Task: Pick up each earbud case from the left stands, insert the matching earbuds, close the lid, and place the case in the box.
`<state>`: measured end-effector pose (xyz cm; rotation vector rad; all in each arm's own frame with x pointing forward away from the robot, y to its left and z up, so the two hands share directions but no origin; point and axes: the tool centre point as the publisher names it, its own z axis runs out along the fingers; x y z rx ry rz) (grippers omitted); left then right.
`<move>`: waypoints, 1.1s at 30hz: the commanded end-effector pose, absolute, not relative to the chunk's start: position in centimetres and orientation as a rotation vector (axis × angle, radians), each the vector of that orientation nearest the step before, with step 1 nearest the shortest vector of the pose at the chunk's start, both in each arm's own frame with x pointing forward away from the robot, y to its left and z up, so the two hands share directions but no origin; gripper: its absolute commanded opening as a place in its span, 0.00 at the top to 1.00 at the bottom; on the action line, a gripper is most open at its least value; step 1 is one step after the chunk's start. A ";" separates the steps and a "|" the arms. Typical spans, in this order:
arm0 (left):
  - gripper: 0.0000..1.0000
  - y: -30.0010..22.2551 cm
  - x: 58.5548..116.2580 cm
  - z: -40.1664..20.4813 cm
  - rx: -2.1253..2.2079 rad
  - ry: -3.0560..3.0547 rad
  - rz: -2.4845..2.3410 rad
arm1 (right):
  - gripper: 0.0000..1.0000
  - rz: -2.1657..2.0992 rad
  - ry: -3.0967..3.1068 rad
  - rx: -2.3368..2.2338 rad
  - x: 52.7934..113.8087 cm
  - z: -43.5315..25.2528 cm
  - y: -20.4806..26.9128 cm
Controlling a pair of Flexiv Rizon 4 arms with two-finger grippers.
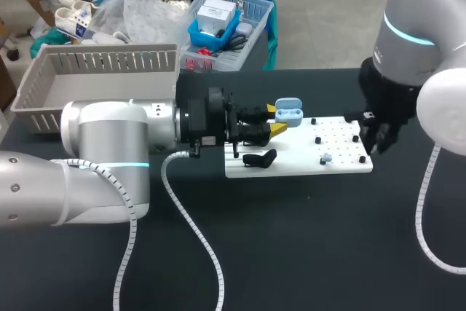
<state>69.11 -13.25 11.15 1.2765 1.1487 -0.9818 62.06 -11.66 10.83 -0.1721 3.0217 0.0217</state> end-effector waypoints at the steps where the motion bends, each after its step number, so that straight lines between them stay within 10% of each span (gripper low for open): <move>1: 1.00 -13.3 69.1 11.1 1.273 1.147 -0.980 | 1.00 0.021 3.004 -0.063 60.6 12.5 -10.8; 33: 1.00 -13.3 69.1 11.1 1.273 1.147 -0.980 | 1.00 0.133 2.997 0.414 63.6 18.3 -1.5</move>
